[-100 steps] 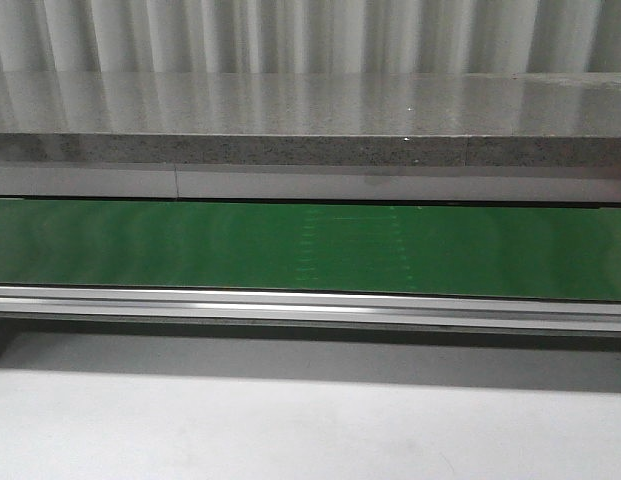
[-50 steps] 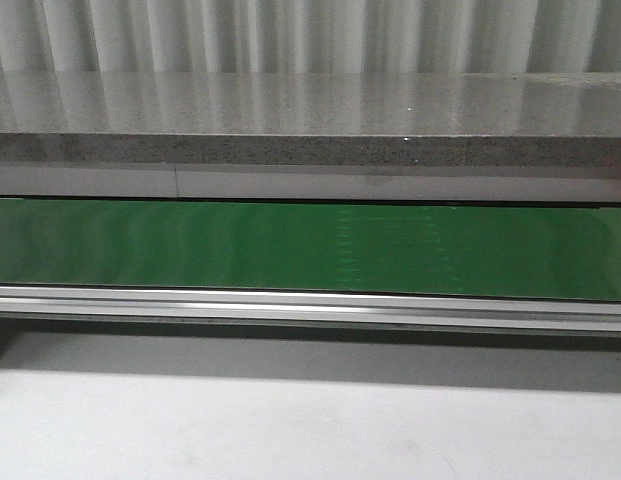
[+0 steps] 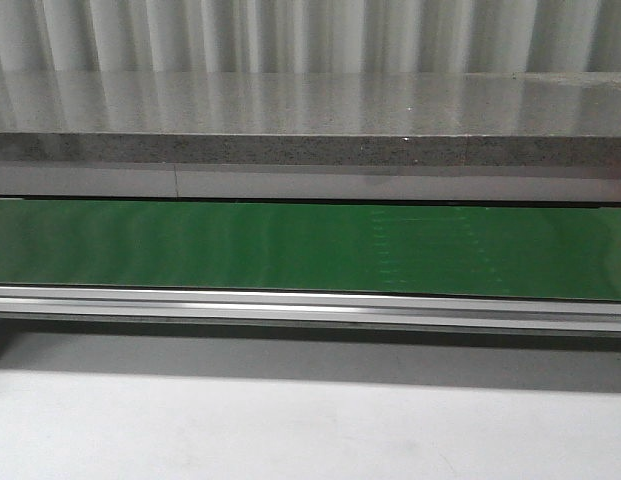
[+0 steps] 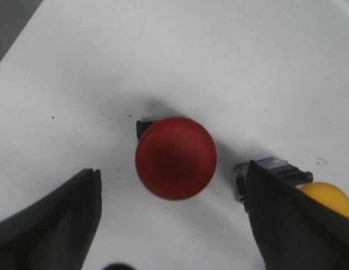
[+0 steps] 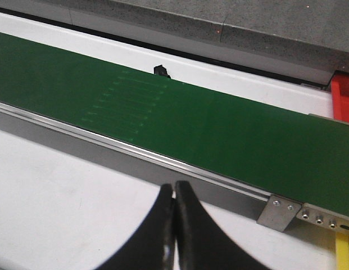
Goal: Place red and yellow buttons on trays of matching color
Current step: 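Grasp a red button from the table with the left gripper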
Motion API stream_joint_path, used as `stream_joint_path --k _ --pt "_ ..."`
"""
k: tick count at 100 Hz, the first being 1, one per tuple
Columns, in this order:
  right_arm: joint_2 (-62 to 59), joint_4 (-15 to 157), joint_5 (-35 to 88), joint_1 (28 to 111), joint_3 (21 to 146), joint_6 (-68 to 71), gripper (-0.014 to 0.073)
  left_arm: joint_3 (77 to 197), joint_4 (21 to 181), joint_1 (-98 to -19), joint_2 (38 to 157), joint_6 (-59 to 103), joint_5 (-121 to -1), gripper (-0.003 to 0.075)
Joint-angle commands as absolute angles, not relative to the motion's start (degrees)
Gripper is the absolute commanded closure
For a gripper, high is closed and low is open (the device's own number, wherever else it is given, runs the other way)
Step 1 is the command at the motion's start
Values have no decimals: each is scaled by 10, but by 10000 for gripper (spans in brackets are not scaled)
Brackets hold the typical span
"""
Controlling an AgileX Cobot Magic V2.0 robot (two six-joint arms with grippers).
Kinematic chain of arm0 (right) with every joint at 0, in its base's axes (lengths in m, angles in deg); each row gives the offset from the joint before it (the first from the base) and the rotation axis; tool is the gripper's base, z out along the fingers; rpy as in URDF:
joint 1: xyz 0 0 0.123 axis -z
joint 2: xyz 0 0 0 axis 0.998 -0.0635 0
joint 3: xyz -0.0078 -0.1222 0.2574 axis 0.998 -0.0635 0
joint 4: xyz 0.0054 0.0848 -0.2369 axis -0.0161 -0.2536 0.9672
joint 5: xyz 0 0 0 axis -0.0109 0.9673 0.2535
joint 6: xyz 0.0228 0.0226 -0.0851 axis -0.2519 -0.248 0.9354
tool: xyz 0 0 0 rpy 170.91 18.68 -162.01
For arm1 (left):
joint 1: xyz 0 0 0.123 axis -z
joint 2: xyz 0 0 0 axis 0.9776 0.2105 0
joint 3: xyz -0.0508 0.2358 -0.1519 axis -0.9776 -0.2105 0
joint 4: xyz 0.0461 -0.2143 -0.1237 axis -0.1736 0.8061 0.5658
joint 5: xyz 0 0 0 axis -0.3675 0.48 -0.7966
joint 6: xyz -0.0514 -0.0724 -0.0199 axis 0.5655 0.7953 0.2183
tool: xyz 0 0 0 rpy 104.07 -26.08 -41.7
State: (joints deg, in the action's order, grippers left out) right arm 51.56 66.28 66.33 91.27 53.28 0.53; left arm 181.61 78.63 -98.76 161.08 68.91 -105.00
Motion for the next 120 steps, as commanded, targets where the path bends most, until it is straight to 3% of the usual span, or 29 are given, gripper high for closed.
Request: stream_joint_path --k 1,18,47,62,83,120 --pt "507 656 627 913 546 10 659 1844 794 -992 1593 696 -1036 209" --pt "507 656 627 913 546 10 659 1855 792 -992 1613 696 -1032 241" --pt "507 656 627 913 546 10 659 1855 791 -992 1617 696 -1014 512" --pt "507 656 627 913 546 10 659 1855 788 -992 1604 696 -1013 594" --pt "507 656 627 913 546 10 659 1824 777 -986 1549 696 -1021 608" --pt "507 656 627 913 546 10 659 1605 750 -942 1335 682 -918 608"
